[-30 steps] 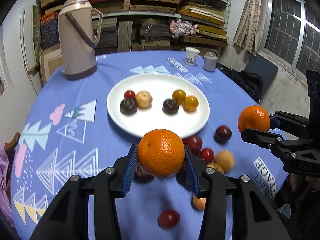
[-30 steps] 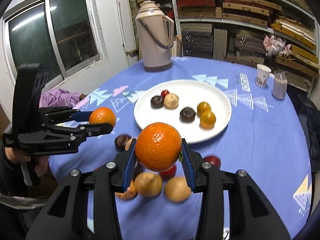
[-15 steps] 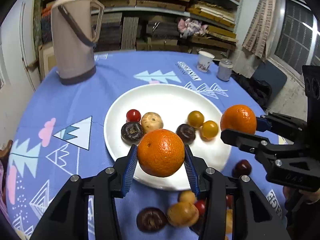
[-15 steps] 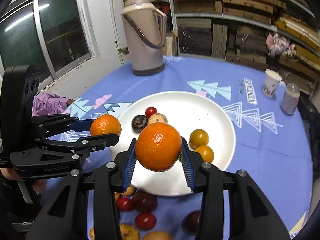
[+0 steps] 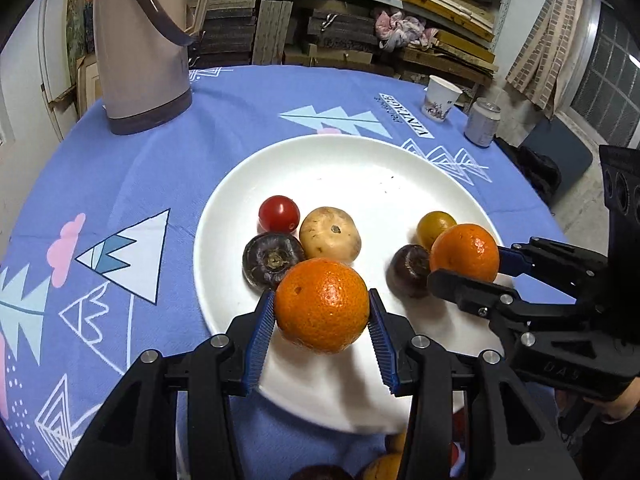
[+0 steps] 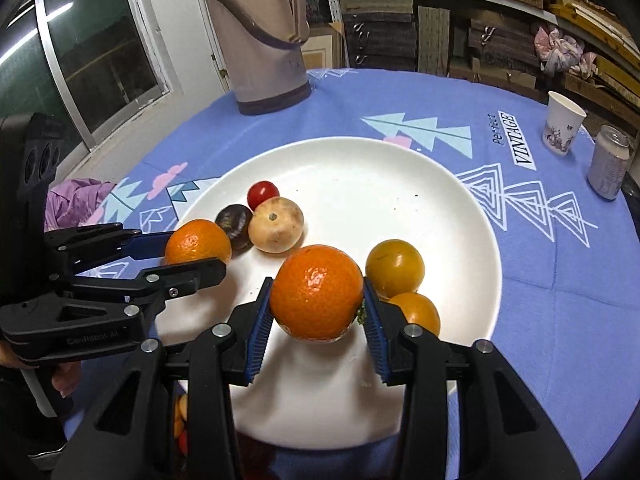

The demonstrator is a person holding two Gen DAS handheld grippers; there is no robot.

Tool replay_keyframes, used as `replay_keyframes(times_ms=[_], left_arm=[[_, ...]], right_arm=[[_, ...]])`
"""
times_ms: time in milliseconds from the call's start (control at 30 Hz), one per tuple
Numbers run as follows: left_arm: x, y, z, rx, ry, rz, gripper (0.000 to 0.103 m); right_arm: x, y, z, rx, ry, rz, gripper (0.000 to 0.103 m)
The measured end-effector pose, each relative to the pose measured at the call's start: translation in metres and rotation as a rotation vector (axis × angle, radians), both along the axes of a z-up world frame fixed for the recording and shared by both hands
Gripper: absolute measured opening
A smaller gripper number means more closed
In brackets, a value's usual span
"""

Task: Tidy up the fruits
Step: 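Carry both mandarin oranges onto the white plate and open both tools, then withdraw both open tools from the plate toward the fruit cluster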

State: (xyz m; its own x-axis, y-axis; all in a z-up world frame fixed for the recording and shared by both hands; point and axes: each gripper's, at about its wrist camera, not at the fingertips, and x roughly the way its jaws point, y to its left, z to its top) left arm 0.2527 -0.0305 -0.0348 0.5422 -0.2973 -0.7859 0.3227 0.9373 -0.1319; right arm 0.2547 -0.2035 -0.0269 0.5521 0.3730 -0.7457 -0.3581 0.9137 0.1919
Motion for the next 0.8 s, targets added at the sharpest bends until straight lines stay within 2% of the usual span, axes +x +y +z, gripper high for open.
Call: replay_keyframes(times_ms=[200,233,267,300,333,367,433,533,700,800], left_arm=[[0.009,-0.010,-0.011,0.026,0.016,0.001,0.047],[0.010,-0.012,-0.012,0.042,0.013,0.007,0.047],[0.008,-0.013,-0.011,0.049,0.007,0.008,0.050],[0.006,-0.014,-0.010,0.061,-0.002,0.008,0.055],[0.003,-0.014,-0.007,0.084,-0.017,0.016,0.065],[-0.002,-0.013,-0.002,0.101,-0.042,0.022,0.074],[-0.009,-0.010,0.007,0.106,-0.081,0.018,0.082],[-0.019,-0.003,0.017,0.083,-0.097,0.024,0.086],[-0.041,0.002,0.021,0.075,-0.095,0.019,0.090],[-0.058,0.006,0.021,0.099,-0.101,0.031,0.094]], right_arm=[[0.007,0.002,-0.006,-0.004,0.008,-0.022,0.042],[0.008,0.002,-0.005,-0.004,0.008,-0.026,0.047],[0.007,0.000,-0.003,0.006,0.002,-0.035,0.053],[0.005,-0.002,0.000,0.014,-0.008,-0.041,0.055],[0.002,-0.004,0.002,0.018,-0.017,-0.046,0.057],[-0.002,-0.007,0.006,0.024,-0.028,-0.049,0.057],[-0.010,-0.014,0.012,0.049,-0.037,-0.058,0.057],[-0.024,-0.023,0.018,0.110,-0.034,-0.053,0.058],[-0.055,-0.031,0.028,0.118,-0.068,-0.064,0.069],[-0.074,-0.034,0.028,0.102,-0.065,-0.074,0.081]])
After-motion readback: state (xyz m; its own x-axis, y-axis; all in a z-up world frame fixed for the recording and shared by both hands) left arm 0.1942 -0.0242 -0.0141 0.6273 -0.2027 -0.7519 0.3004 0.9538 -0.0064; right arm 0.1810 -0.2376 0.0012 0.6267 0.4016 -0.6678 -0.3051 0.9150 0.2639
